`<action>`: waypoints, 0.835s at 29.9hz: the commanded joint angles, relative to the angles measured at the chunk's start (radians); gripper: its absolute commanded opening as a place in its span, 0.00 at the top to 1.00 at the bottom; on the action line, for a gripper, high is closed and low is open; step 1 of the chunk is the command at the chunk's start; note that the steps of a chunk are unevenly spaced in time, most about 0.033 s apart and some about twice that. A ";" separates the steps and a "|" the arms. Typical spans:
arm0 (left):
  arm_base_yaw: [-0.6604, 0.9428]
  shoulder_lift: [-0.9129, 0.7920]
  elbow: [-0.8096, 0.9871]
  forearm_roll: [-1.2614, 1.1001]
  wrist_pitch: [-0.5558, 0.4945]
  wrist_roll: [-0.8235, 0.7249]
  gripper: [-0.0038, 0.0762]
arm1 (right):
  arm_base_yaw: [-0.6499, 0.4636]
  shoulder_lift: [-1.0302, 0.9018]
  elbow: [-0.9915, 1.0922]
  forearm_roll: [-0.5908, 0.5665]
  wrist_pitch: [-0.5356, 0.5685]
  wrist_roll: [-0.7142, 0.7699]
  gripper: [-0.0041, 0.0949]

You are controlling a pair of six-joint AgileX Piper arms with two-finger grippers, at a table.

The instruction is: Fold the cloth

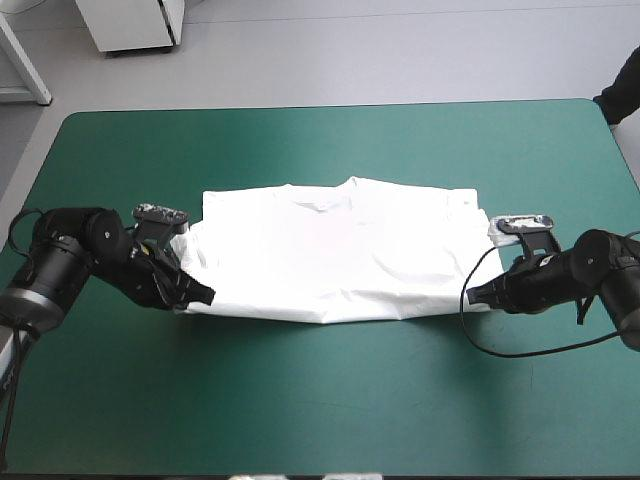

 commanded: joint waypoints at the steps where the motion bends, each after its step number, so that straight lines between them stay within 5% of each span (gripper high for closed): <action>1: -0.003 -0.059 0.081 -0.015 -0.026 0.001 0.96 | 0.000 -0.034 0.034 0.006 -0.003 -0.005 0.97; 11: -0.003 -0.065 0.196 0.003 -0.096 0.010 0.96 | 0.000 -0.041 0.107 -0.034 0.052 -0.005 0.96; 15: -0.003 -0.067 0.196 0.006 -0.038 0.003 0.94 | 0.000 -0.041 0.107 -0.034 0.082 -0.011 0.78; 20: -0.003 -0.116 0.196 0.006 0.018 0.000 0.71 | 0.000 -0.055 0.105 -0.037 0.104 -0.008 0.41; 25: -0.003 -0.221 0.139 0.016 0.041 -0.046 0.50 | 0.000 -0.109 0.033 -0.037 0.122 0.031 0.37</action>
